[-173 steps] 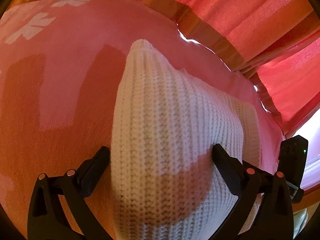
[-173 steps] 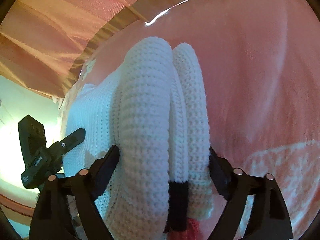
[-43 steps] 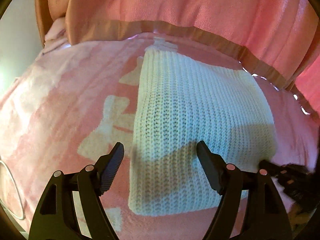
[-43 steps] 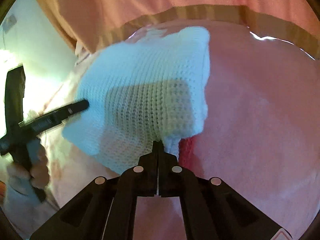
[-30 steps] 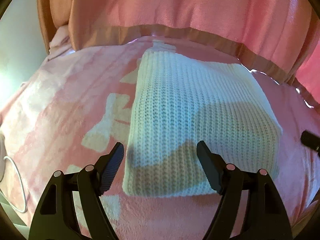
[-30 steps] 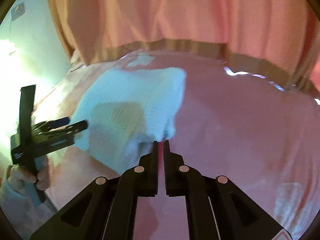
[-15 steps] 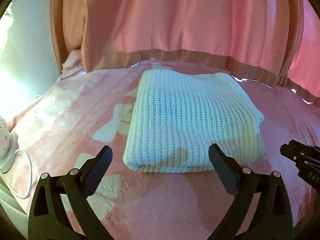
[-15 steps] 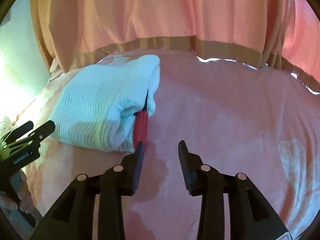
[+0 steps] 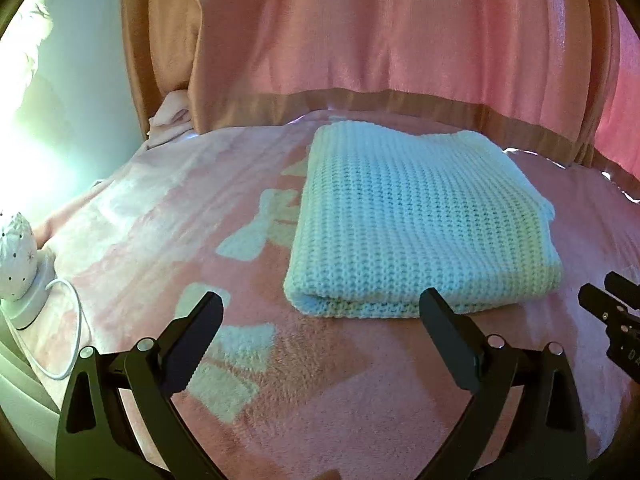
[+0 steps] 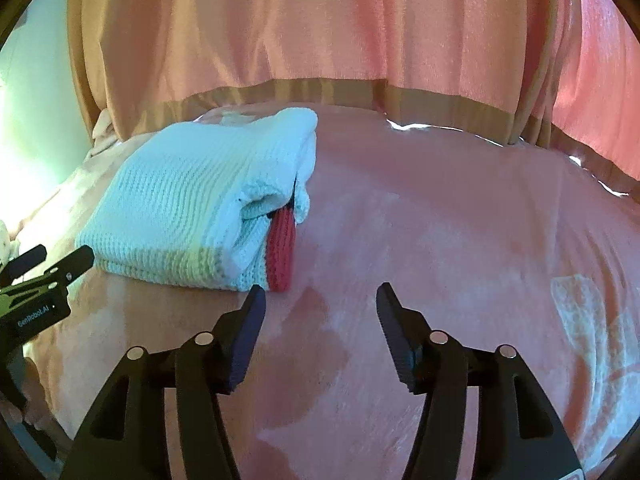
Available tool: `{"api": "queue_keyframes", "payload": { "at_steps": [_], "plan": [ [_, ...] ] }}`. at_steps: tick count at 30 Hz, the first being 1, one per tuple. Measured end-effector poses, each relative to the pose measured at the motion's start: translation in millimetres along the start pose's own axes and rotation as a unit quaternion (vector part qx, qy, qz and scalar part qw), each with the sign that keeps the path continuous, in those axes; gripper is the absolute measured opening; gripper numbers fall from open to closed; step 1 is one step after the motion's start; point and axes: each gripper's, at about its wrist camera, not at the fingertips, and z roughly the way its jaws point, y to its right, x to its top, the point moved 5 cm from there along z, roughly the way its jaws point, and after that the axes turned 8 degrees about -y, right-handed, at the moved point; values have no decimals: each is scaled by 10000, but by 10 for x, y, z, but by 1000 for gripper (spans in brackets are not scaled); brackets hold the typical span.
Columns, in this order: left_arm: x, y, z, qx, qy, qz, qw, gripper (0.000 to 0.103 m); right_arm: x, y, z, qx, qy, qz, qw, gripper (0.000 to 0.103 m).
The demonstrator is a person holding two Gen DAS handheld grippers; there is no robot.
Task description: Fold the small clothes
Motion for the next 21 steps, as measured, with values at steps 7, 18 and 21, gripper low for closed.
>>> {"api": "queue_keyframes", "payload": {
  "at_steps": [7, 18, 21],
  "plan": [
    [-24, 27, 9, 74, 31, 88, 9999, 96, -71, -32, 30, -156, 75, -71, 9998, 59],
    [-47, 50, 9, 69, 17, 7, 10000, 96, -130, -54, 84, -230, 73, -139, 9996, 61],
    [-47, 54, -1, 109, 66, 16, 9999, 96, -147, -69, 94, -269, 89, -148, 9995, 61]
  ]
}}
